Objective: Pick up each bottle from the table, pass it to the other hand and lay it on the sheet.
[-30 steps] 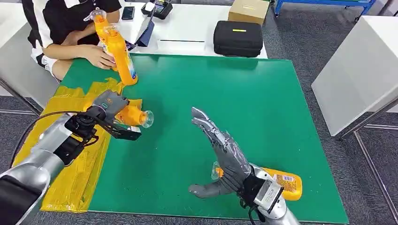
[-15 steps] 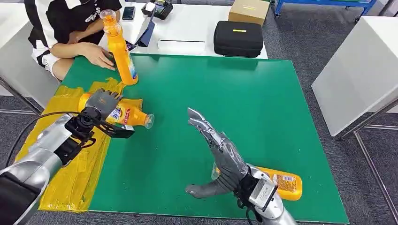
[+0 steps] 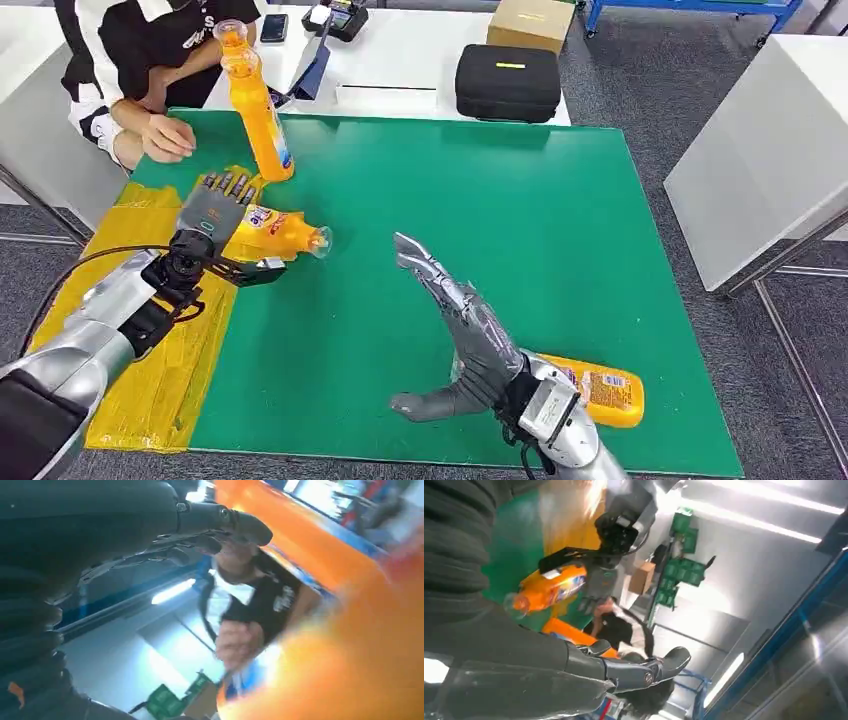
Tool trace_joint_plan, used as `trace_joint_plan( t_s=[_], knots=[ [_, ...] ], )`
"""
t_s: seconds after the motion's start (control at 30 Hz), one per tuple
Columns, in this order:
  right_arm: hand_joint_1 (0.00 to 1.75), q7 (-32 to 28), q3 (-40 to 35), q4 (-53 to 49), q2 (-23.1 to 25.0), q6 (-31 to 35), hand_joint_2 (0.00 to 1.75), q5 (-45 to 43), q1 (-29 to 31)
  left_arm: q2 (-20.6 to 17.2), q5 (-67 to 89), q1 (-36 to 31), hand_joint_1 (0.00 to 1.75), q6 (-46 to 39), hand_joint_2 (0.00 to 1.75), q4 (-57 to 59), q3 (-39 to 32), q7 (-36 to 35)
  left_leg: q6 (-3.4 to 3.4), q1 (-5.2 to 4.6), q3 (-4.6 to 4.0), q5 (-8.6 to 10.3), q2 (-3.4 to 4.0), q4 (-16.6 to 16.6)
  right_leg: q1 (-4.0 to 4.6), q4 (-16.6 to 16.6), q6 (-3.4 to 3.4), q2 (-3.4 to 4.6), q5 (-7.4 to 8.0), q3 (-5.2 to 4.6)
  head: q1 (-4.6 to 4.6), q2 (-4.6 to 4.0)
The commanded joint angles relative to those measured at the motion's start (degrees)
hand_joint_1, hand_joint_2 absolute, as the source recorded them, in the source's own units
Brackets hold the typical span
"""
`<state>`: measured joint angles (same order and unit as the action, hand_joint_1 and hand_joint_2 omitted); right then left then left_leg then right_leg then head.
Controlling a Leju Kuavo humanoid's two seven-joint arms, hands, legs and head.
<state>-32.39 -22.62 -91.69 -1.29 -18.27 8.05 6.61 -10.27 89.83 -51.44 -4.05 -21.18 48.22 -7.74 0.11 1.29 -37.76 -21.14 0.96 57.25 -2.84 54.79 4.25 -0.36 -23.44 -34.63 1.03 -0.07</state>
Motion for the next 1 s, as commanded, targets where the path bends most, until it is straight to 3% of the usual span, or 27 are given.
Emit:
trace_joint_plan(
  t_s=[0.03,0.1,0.13,0.23,0.3,0.43,0.57,1.0],
  knots=[
    [0.0,0.5,0.5,0.4,0.1,0.9,1.75,0.9,0.0,0.9,0.1,-2.1,0.0,-2.1,1.75,1.3,-1.0,-2.0,0.05,0.04,0.24,-0.16,-0.14,0.1,0.08,0.1,-0.36,-0.06,-0.16,0.28,-0.04,0.0],
    [0.0,1.9,1.3,-2.8,-0.6,5.8,1.75,5.8,-1.0,1.3,-1.8,-0.3,0.0,-13.9,1.75,-3.1,-8.8,-3.4,0.03,0.03,0.15,-0.1,-0.06,0.0,0.06,0.0,-0.26,-0.02,-0.09,0.16,-0.02,0.0],
    [0.0,3.6,2.0,-5.3,-1.2,8.9,1.75,9.3,-1.8,2.8,-11.5,2.4,0.0,-18.4,1.75,-8.4,-18.5,5.5,0.03,0.03,0.09,-0.06,-0.11,0.0,0.06,0.0,-0.23,-0.08,-0.08,0.13,-0.02,0.0],
    [0.0,7.4,3.5,-12.1,-2.4,16.1,1.75,20.9,-3.3,5.0,-34.2,10.0,0.0,-10.5,1.75,-30.2,-33.3,26.3,0.06,-0.01,0.03,-0.05,-0.3,0.0,0.02,0.0,-0.22,-0.26,-0.12,0.1,-0.02,0.0],
    [0.0,10.8,3.5,-15.3,-3.4,21.3,1.75,32.9,-4.8,6.8,-50.6,15.4,0.0,-0.6,1.75,-43.6,-38.7,32.5,0.12,-0.05,0.09,-0.14,-0.58,0.1,-0.02,0.1,-0.28,-0.51,-0.29,0.25,0.0,0.0],
    [0.0,20.5,2.2,-16.6,-6.6,24.7,1.75,57.3,-7.0,8.0,-64.4,22.3,0.0,8.2,1.75,-51.8,-39.2,33.1,0.11,-0.13,0.17,-0.19,-0.18,0.1,-0.09,0.0,-0.25,-0.11,-0.18,0.18,0.0,0.0],
    [0.0,21.2,2.1,-16.5,-7.4,24.7,1.75,58.3,-7.8,7.8,-63.7,24.3,0.0,5.9,1.75,-51.9,-38.2,34.0,-0.02,-0.12,0.26,-0.33,0.19,0.0,-0.08,-0.1,-0.22,0.26,-0.09,0.17,0.0,0.0],
    [0.0,22.2,2.0,-16.3,-7.8,24.3,1.75,59.4,-7.5,8.0,-65.2,23.8,0.0,6.7,1.75,-51.2,-38.5,34.0,0.01,0.0,0.29,-0.32,0.03,0.0,0.04,0.0,-0.32,0.14,-0.19,0.26,-0.02,0.0]
  ],
)
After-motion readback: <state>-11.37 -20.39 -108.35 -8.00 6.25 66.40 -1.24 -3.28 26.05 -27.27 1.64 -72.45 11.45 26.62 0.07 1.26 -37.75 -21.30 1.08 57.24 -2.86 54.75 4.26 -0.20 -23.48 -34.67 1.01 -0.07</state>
